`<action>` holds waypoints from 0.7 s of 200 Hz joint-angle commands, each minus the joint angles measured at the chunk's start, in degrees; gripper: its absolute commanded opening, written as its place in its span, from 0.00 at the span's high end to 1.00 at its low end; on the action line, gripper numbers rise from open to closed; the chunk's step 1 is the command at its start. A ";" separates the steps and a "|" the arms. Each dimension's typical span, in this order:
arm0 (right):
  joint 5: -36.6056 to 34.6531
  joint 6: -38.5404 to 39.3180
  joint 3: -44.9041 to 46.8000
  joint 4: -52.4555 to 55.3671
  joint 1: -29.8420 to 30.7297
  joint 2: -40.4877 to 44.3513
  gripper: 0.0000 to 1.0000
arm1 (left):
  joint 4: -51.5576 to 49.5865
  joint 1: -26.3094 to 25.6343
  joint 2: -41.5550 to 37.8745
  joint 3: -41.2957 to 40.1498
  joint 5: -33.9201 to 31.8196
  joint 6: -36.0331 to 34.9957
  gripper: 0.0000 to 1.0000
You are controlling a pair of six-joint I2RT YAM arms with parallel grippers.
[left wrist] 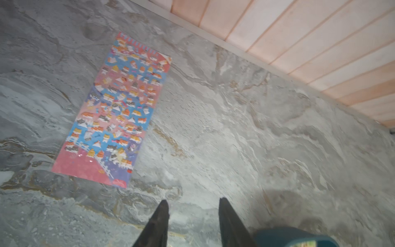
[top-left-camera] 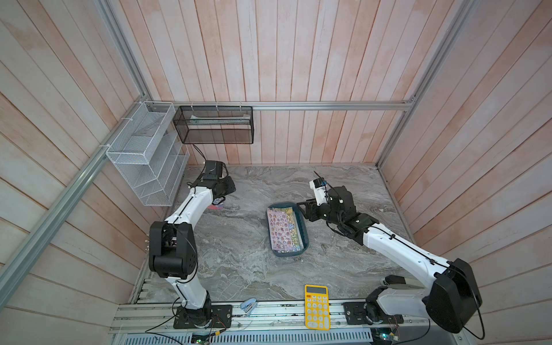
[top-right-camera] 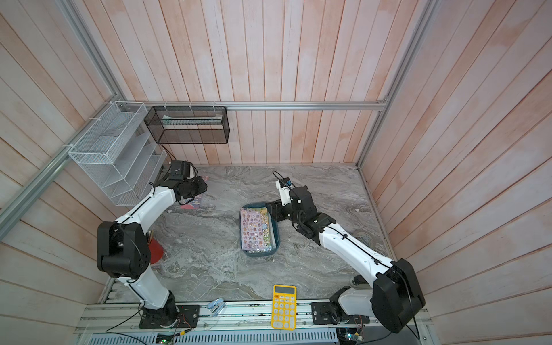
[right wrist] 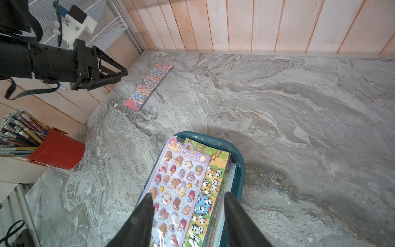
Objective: Take the stickers out of the storage box
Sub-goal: Place the sticker at the center of the board, then pick up the sticker from the storage box.
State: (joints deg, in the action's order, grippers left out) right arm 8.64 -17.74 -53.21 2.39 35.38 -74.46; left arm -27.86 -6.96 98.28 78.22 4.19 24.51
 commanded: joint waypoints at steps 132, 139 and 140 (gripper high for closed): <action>-10.28 -0.34 -4.29 5.65 9.32 -14.97 0.50 | 1.75 -14.81 -6.52 -13.71 2.61 3.70 0.56; -10.08 -0.51 -4.34 5.50 9.37 -15.54 0.50 | 1.60 -14.84 -6.22 -13.54 2.70 3.91 0.56; -10.06 -0.53 -4.35 5.46 9.36 -15.63 0.50 | 1.63 -14.84 -6.15 -13.53 2.73 3.89 0.56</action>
State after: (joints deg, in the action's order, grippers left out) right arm 0.30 -17.63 -55.88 6.96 44.21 -88.42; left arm -26.98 -21.52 91.77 64.42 5.98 27.70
